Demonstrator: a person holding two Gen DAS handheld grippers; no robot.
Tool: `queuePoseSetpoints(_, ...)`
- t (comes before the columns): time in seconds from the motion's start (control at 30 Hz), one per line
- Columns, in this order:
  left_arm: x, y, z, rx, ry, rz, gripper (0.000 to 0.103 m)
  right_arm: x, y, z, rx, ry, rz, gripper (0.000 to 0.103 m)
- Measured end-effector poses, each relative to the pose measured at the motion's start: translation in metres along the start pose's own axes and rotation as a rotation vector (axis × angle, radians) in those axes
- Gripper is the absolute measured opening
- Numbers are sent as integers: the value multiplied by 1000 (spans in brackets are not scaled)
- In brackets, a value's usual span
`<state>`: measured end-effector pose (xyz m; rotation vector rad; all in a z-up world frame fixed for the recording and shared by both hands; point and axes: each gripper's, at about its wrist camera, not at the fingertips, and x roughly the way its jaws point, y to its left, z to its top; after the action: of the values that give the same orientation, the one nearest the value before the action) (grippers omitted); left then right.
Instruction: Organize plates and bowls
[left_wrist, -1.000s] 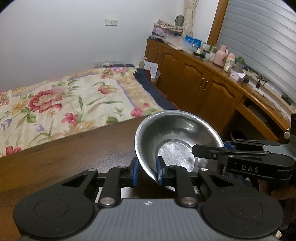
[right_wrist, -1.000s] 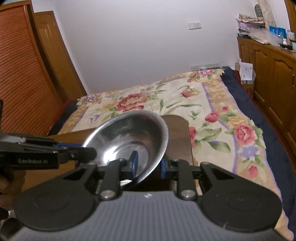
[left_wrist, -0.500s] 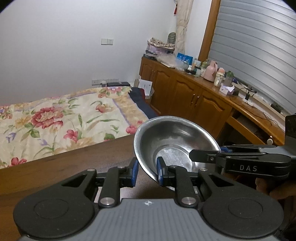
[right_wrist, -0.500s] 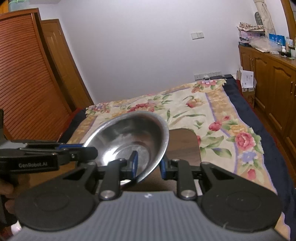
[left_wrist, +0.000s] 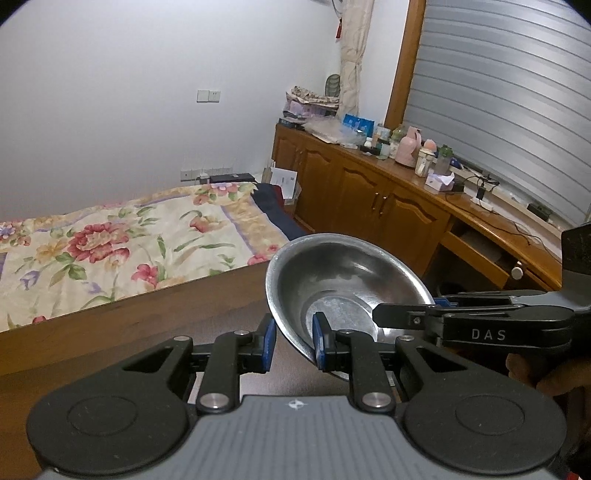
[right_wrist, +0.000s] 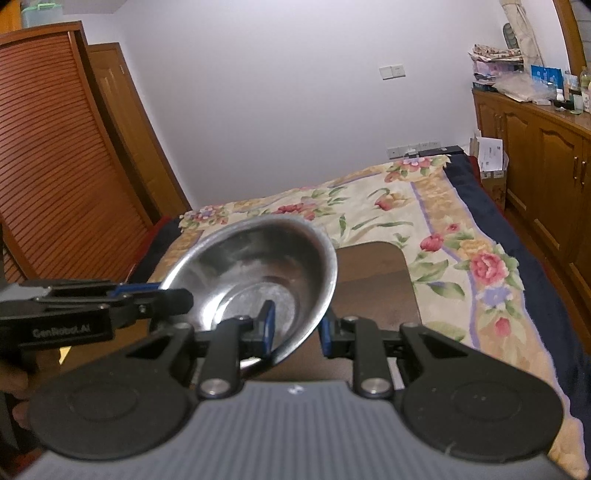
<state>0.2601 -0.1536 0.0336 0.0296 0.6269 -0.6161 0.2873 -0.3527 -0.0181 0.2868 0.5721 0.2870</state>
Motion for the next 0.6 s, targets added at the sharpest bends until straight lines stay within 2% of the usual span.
queuePoseSetpoints(0.6,-71,-11,-22,34,-65,20,22,-32,40,-19,-22,-25,51,26)
